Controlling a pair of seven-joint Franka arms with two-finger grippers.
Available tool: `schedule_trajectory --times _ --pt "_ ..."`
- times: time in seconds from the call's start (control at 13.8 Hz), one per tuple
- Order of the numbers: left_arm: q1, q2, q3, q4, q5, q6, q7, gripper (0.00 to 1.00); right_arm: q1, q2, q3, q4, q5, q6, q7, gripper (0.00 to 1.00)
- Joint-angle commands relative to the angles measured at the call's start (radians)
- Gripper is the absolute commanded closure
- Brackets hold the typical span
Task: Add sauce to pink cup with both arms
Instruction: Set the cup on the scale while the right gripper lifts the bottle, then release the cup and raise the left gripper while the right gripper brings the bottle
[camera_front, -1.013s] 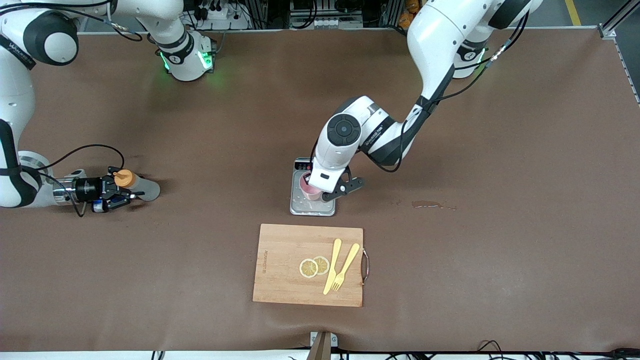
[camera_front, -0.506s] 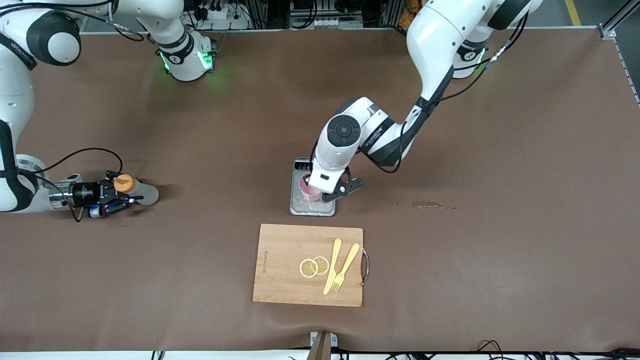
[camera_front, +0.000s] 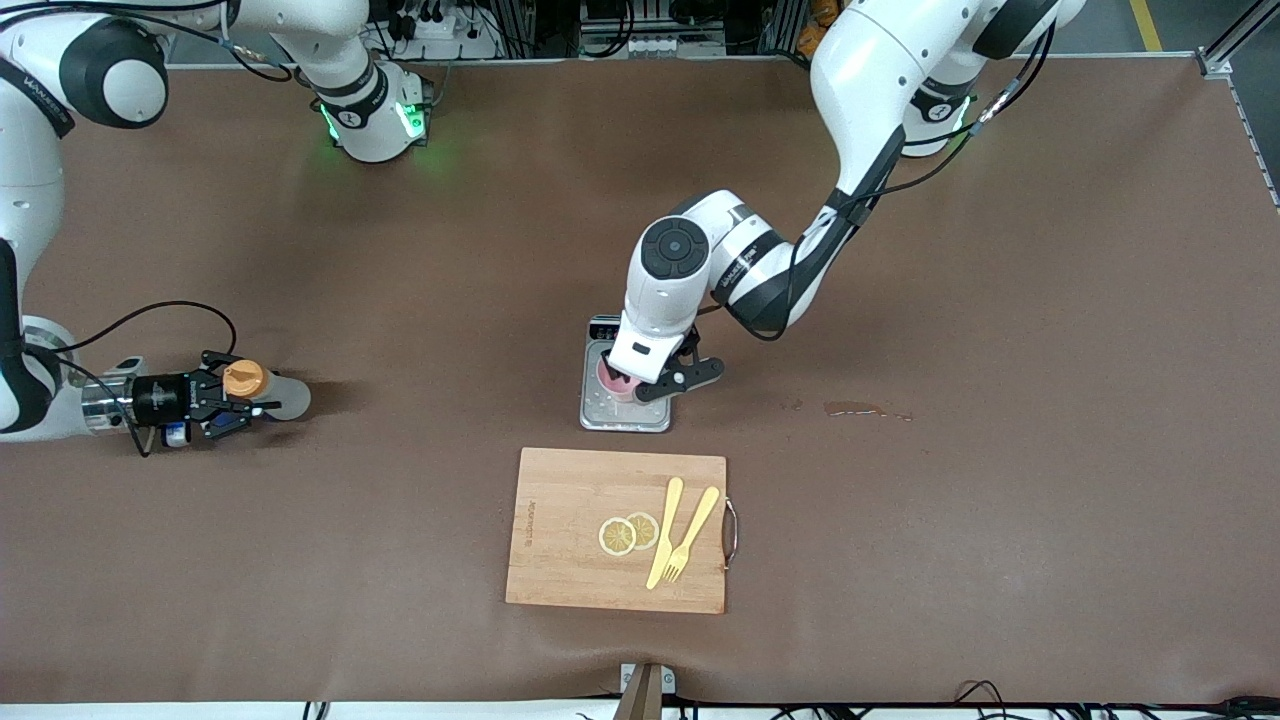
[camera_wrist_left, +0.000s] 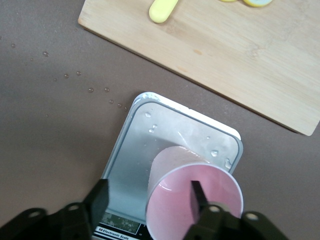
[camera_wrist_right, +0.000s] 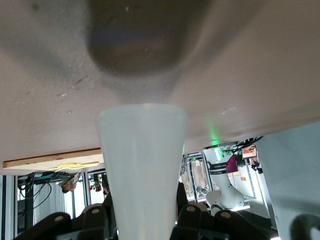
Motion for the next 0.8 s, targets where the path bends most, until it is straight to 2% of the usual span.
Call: schedule_trajectory --times 0.0,0.29,0.51,0.72 --pt "0.002 -0.025 0.009 0.01 0.027 -0.001 -0.012 0.0 0.05 -0.058 -0.003 0.02 -0.042 -0.015 0.088 0.54" --pt "0.02 -0.07 0.009 0.005 0.017 -0.024 -0.015 0.0 0.156 -0.103 -0.006 0.092 -0.122 -0.012 0.226 0.54" --pt "0.052 -0.131 0.005 0.002 0.015 -0.13 0.002 0.0 0.235 -0.143 -0.006 0.14 -0.197 -0.012 0.35 0.55" --pt "0.091 -0.179 0.001 0.001 0.012 -0.223 0.072 0.0 0.294 -0.161 -0.005 0.181 -0.213 -0.012 0.456 0.56"
